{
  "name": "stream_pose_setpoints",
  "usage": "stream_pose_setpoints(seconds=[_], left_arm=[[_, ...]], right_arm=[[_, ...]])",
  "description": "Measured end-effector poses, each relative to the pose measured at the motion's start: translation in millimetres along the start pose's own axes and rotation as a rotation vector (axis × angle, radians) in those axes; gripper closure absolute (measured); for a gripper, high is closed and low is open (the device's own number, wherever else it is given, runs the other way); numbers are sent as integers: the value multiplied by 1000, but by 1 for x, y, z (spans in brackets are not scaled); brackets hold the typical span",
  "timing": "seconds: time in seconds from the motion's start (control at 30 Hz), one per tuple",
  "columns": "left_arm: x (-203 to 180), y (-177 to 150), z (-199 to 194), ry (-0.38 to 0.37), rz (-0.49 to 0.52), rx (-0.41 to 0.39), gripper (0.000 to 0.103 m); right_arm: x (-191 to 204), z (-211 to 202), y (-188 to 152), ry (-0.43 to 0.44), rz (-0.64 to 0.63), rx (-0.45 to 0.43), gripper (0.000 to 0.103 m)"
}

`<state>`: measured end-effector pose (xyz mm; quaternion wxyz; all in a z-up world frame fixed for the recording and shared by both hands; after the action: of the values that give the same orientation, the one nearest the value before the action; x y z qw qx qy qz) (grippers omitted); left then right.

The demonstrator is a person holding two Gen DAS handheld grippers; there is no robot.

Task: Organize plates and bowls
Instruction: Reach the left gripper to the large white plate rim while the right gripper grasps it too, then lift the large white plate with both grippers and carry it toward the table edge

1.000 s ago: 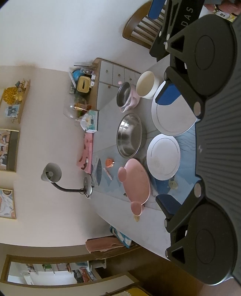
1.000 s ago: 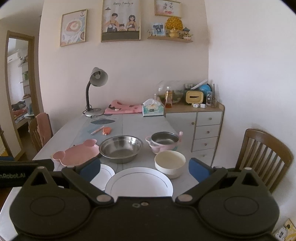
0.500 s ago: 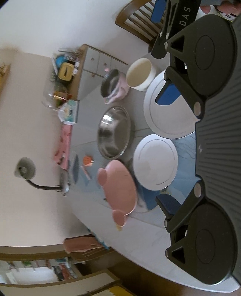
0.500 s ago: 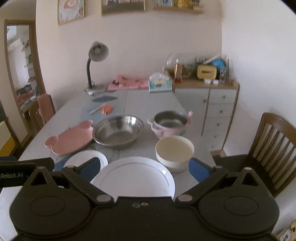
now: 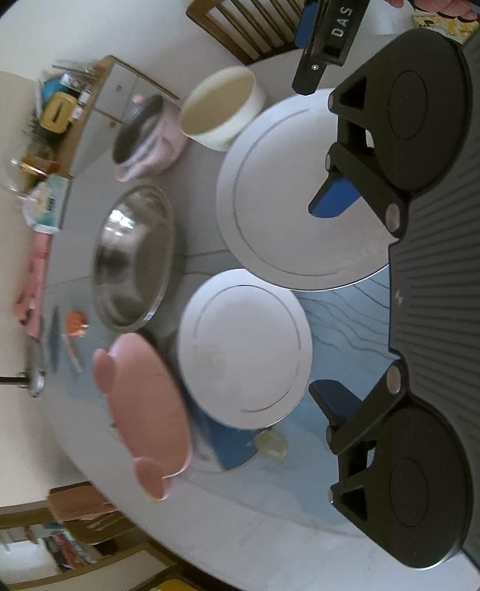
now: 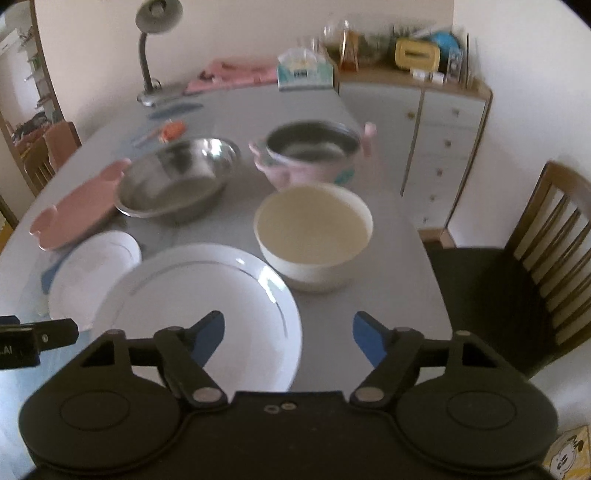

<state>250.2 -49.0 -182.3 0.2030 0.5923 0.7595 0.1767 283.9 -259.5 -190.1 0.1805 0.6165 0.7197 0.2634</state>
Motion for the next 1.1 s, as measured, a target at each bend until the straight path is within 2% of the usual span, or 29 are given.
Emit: stream_pose_setpoints(seconds=[0.07, 0.17, 0.3, 0.47, 0.53, 0.63, 0.7, 0.8, 0.87, 0.97, 1.1], left_arm=[[-2, -2, 11, -10, -16, 33, 13], [-5, -6, 24, -24, -39, 81, 24], [-8, -10, 34, -31, -50, 121, 35], [-8, -14, 41, -47, -98, 156, 50], [-6, -16, 43, -48, -120, 168, 63], [-6, -16, 44, -54, -143, 175, 70], [-6, -15, 44, -51, -146, 169, 72], [-8, -14, 44, -74, -165, 174, 79], [-7, -14, 44, -71, -179, 177, 80], [-3, -15, 44, -59, -198, 180, 88], [2, -15, 43, -69, -236, 178, 91]], right_arm=[[-5, 11, -2, 22, -5, 34, 29], [-10, 26, -5, 55, -11, 81, 32], [-15, 41, -9, 117, 2, 143, 48], [-16, 48, -12, 176, 2, 181, 61], [-18, 51, -11, 186, 11, 189, 68], [-21, 52, -10, 203, 25, 199, 73], [-23, 53, -9, 202, 22, 197, 75], [-26, 56, -6, 227, 29, 198, 77], [-24, 56, -5, 248, 25, 204, 82], [-21, 56, -4, 273, 14, 213, 90], [-21, 55, -5, 280, 10, 216, 91]])
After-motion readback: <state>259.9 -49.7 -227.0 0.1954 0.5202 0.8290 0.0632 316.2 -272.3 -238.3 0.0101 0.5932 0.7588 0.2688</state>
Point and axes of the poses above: each gripper's, at about its wrist camera, not at the fingertips, and z roughly the way its jaws point, x to its left, y to its top, the point moved 9 cm from there along z, roughly the way its jaws point, and after that the axes turned 1 degree about -z, right-handed, at the moved point
